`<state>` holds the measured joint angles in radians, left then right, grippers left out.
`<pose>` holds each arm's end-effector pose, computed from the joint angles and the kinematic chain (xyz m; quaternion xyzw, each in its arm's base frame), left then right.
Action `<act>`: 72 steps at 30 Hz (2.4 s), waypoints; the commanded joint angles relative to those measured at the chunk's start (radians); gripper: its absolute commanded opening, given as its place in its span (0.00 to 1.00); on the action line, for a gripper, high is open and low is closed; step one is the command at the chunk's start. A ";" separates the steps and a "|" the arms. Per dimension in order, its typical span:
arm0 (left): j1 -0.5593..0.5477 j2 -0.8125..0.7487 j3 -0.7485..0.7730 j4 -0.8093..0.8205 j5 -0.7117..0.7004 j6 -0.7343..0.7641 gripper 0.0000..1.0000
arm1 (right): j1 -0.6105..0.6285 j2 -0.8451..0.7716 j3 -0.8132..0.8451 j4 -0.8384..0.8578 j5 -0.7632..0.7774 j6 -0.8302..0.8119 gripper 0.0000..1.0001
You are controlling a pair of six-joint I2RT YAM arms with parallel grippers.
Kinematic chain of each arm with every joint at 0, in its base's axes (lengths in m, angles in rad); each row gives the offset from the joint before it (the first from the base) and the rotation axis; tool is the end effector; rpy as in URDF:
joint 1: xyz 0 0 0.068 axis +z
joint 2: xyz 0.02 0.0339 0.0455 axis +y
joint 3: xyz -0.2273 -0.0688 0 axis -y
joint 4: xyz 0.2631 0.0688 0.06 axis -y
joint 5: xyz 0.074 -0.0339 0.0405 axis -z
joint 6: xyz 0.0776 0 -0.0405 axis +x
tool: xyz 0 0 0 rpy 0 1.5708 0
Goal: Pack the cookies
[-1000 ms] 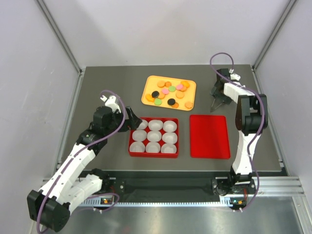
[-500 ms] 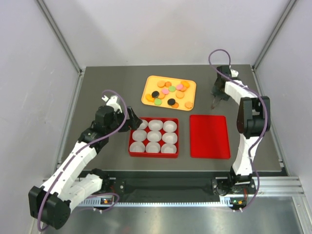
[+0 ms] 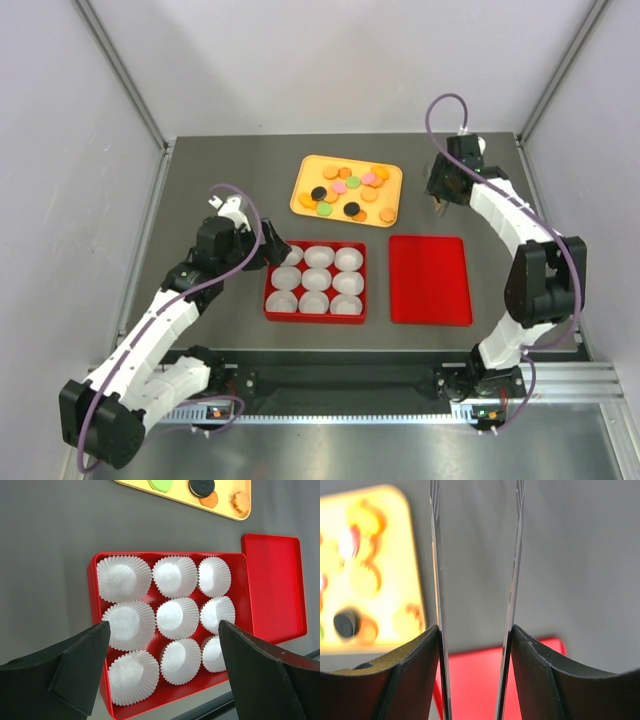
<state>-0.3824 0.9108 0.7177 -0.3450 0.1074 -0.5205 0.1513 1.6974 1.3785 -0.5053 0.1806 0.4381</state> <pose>0.2568 -0.1123 0.2240 -0.0335 0.8681 -0.2571 0.4232 0.4168 0.0494 0.2031 0.1651 0.9131 0.0251 0.3719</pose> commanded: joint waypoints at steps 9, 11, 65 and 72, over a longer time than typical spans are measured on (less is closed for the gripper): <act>-0.006 0.002 0.014 0.027 -0.032 0.019 0.94 | 0.258 -0.298 -0.094 -0.047 -0.043 -0.105 0.52; -0.006 0.002 0.014 0.027 -0.031 0.017 0.94 | 0.293 -0.308 -0.099 -0.056 -0.043 -0.119 0.51; -0.007 -0.007 -0.021 0.046 -0.028 0.014 0.94 | 0.349 -0.139 -0.196 -0.030 0.011 -0.187 0.47; -0.007 -0.006 -0.021 0.046 -0.029 0.014 0.94 | 0.333 -0.143 -0.203 -0.030 0.002 -0.185 0.47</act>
<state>-0.3870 0.9062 0.6964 -0.3443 0.0711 -0.5205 0.4969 1.5608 1.1721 -0.5640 0.1841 0.2611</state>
